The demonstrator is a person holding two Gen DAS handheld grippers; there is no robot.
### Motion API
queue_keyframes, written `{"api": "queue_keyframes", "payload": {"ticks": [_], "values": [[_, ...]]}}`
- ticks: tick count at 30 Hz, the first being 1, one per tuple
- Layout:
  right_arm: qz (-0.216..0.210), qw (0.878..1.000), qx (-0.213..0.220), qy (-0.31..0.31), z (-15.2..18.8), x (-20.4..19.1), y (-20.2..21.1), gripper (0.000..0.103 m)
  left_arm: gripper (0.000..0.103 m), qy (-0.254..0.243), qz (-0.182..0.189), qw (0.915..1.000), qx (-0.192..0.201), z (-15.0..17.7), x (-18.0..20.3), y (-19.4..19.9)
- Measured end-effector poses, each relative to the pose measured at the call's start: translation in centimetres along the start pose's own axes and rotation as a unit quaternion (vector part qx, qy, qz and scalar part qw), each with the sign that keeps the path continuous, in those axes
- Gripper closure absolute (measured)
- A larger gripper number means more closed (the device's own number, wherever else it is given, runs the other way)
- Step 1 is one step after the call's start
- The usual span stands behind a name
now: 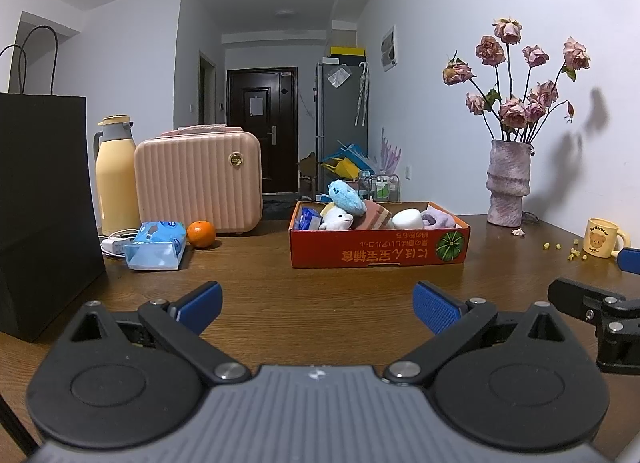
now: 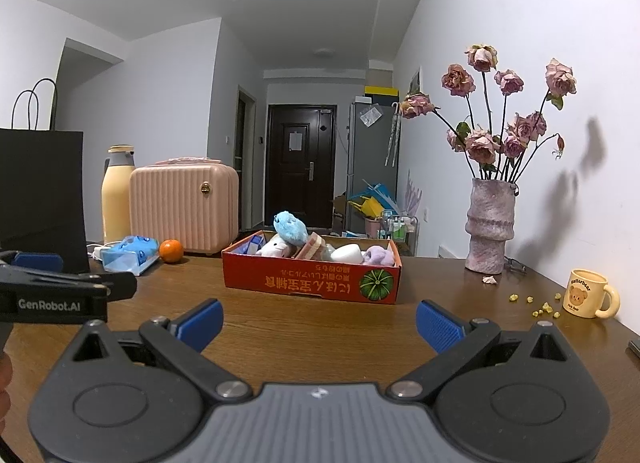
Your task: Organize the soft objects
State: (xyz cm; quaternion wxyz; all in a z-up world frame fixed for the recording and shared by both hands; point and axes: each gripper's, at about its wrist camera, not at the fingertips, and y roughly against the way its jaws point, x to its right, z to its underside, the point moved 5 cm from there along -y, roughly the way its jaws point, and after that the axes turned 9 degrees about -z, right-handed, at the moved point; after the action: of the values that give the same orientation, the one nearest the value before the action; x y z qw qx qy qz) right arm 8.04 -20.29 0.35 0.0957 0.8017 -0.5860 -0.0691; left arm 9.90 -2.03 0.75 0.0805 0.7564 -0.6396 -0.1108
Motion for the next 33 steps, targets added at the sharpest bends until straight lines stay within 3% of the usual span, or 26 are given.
{"api": "queue_keyframes", "payload": {"ticks": [33], "values": [[-0.001,1.0,-0.007,0.005,0.22,-0.32,-0.53,0.0,0.0,-0.002,0.014,0.9998,0.011,0.01,-0.02,0.02]]}}
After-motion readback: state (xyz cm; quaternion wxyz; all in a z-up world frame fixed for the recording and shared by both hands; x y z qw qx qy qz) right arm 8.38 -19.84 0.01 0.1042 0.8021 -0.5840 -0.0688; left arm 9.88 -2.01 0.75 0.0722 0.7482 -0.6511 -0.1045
